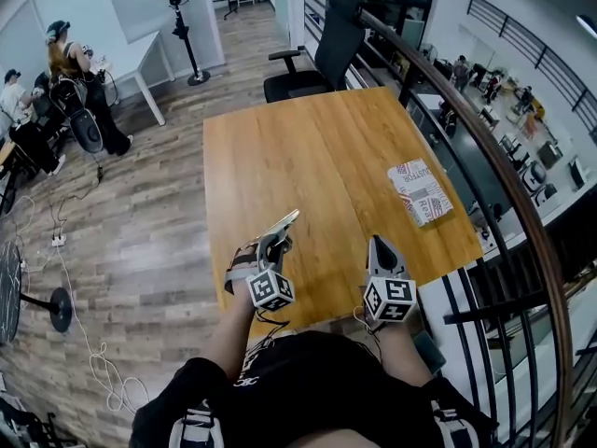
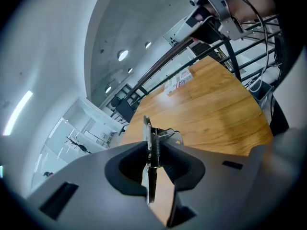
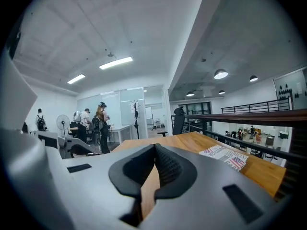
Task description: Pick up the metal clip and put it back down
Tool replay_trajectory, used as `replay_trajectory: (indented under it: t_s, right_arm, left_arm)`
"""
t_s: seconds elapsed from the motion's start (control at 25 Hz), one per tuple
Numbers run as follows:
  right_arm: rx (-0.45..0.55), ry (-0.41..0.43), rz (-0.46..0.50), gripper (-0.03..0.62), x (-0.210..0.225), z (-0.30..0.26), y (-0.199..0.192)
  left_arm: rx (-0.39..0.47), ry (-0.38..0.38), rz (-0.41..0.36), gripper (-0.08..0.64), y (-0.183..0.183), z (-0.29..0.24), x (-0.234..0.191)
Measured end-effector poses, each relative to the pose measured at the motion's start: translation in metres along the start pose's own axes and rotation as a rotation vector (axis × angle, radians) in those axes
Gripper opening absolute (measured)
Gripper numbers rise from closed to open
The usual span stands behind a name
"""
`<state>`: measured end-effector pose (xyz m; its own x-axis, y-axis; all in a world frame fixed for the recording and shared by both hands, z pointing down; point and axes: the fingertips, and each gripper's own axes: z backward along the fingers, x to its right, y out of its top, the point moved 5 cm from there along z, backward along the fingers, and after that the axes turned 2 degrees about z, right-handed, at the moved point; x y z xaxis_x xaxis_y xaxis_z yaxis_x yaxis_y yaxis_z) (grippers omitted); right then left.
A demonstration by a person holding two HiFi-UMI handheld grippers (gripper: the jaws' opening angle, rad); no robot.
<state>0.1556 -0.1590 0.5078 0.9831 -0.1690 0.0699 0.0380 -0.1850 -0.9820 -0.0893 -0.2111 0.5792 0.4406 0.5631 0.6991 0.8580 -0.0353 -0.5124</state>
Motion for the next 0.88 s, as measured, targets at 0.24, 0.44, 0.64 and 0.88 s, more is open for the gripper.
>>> replay_trajectory:
  t_s: [0.24, 0.44, 0.64, 0.88]
  right_arm:
    - [-0.013, -0.048, -0.011, 0.017, 0.014, 0.013, -0.005]
    - [-0.024, -0.072, -0.015, 0.017, 0.022, 0.024, -0.009]
    - [-0.036, -0.085, -0.024, 0.017, 0.028, 0.029, -0.012]
    - [-0.045, -0.078, -0.038, 0.017, 0.032, 0.027, -0.018]
  left_arm:
    - [-0.091, -0.088, -0.06, 0.094, -0.031, -0.04, 0.05]
    - [-0.147, -0.16, -0.091, 0.094, -0.054, -0.057, 0.092]
    - [-0.22, -0.172, -0.067, 0.095, -0.071, -0.06, 0.11]
    - [-0.25, -0.21, -0.01, 0.113, -0.077, -0.062, 0.127]
